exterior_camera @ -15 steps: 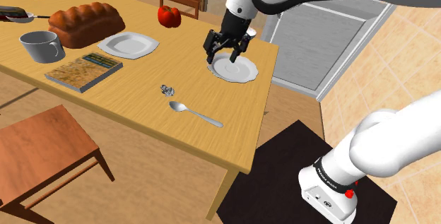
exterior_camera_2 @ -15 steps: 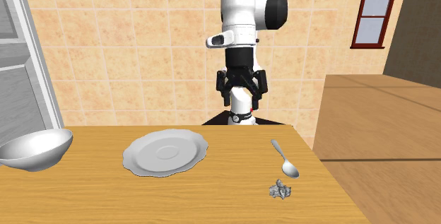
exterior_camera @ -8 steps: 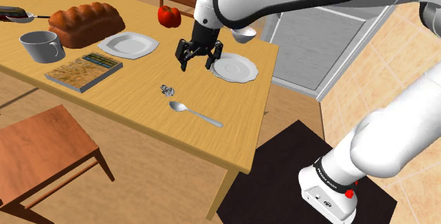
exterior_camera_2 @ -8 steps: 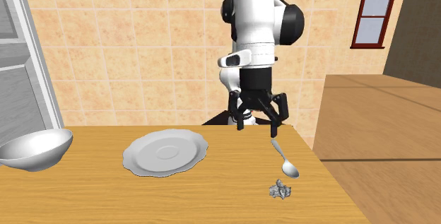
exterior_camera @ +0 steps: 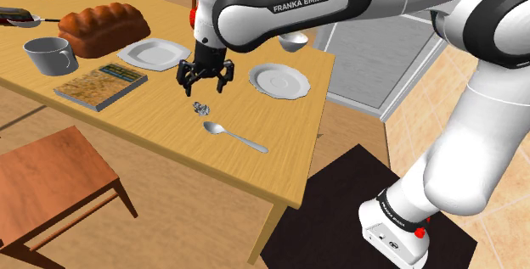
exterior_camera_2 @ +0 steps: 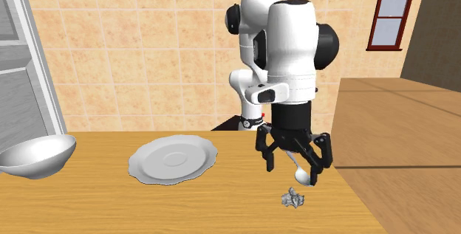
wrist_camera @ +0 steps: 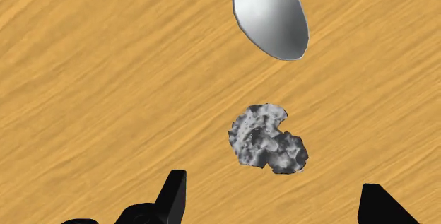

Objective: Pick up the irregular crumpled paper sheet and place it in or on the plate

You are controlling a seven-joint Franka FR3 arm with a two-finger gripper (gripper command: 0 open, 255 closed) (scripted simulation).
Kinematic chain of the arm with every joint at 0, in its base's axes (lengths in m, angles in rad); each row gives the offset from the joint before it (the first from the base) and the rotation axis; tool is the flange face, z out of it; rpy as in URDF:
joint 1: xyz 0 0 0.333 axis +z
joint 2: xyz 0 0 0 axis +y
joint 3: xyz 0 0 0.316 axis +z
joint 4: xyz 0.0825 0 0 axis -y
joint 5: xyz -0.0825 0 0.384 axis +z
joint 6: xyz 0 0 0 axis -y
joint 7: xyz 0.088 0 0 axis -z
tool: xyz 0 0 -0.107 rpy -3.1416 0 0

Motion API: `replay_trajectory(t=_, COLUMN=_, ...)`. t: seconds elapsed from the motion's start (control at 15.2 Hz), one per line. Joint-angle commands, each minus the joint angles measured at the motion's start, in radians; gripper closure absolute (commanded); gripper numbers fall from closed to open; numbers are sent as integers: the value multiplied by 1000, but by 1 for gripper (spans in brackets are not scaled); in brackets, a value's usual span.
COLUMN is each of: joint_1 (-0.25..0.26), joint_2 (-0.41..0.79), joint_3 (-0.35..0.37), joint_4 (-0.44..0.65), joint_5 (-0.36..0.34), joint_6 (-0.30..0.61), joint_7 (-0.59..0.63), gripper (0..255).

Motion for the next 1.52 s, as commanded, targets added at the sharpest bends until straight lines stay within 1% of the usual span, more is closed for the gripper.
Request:
replay_trajectory(t=0.0, joint_1=9, joint_2=32, joint_3=-3, joint_4=16, joint_5=-15, joint_6=14, joint_7=11, gripper=0)
replay_trajectory(t=0.4, joint_1=19, joint_2=72, joint_3=-9, joint_4=-5, joint_5=-34, joint_6=72, joint_7=23, gripper=0)
replay_trajectory(t=0.86, joint_1=19, joint_2=72, joint_3=-10, joint_4=-5, joint_5=-34, joint_6=72, joint_7=23, gripper=0)
replay_trajectory(t=0.92, joint_1=19, joint_2=72, joint_3=-9, joint_4=-5, joint_5=-34, joint_6=72, joint_7=23, gripper=255)
replay_trajectory(t=1.45, joint_1=16, joint_2=66, joint_3=-9, joint_4=-13, joint_5=-31, joint_6=74, joint_7=20, gripper=255)
